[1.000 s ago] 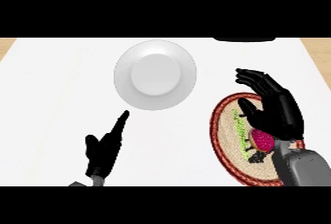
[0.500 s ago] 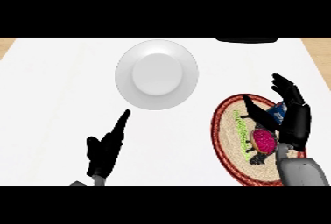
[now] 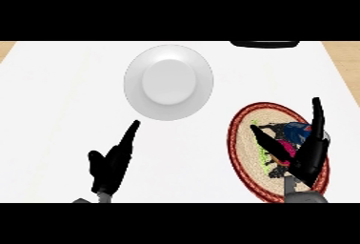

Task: Pick the cupcake from the placemat and place it in the plate

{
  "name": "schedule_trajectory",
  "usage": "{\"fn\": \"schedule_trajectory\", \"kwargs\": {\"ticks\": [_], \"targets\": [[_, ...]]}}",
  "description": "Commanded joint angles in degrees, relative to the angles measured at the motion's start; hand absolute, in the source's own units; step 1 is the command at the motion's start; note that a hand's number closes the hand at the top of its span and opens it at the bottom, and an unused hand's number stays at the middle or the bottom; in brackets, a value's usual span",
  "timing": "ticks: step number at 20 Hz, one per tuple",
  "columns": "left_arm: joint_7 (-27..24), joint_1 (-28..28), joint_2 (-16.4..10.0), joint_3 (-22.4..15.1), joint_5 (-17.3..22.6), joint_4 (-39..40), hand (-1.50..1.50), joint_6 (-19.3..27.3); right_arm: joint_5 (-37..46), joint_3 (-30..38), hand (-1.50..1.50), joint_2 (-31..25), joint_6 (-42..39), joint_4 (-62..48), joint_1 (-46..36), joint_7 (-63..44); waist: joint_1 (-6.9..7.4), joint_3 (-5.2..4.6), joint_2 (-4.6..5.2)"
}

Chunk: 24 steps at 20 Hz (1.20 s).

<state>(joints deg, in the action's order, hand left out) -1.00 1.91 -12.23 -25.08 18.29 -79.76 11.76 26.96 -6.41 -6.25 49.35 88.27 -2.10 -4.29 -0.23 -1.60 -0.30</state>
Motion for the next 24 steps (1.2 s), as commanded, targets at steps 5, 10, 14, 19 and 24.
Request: {"fn": "schedule_trajectory", "kwargs": {"ticks": [5, 10, 14, 19, 24], "targets": [[-4.73, 1.73, -9.37, 7.22, -3.77, -0.61, 0.0, 3.48, 10.43, -2.37, -1.5, -2.32, -5.45, 0.72, 11.76, -12.45, 0.1, 1.05, -0.35], [-3.46, 3.19, -10.11, 6.92, -3.13, -1.36, 0.0, 3.72, 14.85, -3.98, -1.5, -4.45, -14.42, 2.05, 15.4, -21.46, 1.26, 1.02, 0.18], [-4.06, 3.42, -9.97, 6.29, -2.59, -1.06, 0.0, 3.21, 17.14, -5.08, -1.5, -5.0, -20.89, 8.91, 16.63, -30.21, 1.26, 1.05, -0.01], [-4.77, 3.82, -10.04, 5.77, -2.62, -0.9, 0.0, 3.53, 20.74, -4.72, -1.5, -5.63, -28.8, 13.81, 14.17, -42.77, 2.19, 1.17, 0.07], [-6.29, 3.98, -11.35, 6.59, -2.14, 1.77, 0.0, 2.71, 22.99, -5.7, -1.5, -7.19, -37.41, 17.66, 14.0, -51.66, 1.72, 1.23, 0.2]]}}
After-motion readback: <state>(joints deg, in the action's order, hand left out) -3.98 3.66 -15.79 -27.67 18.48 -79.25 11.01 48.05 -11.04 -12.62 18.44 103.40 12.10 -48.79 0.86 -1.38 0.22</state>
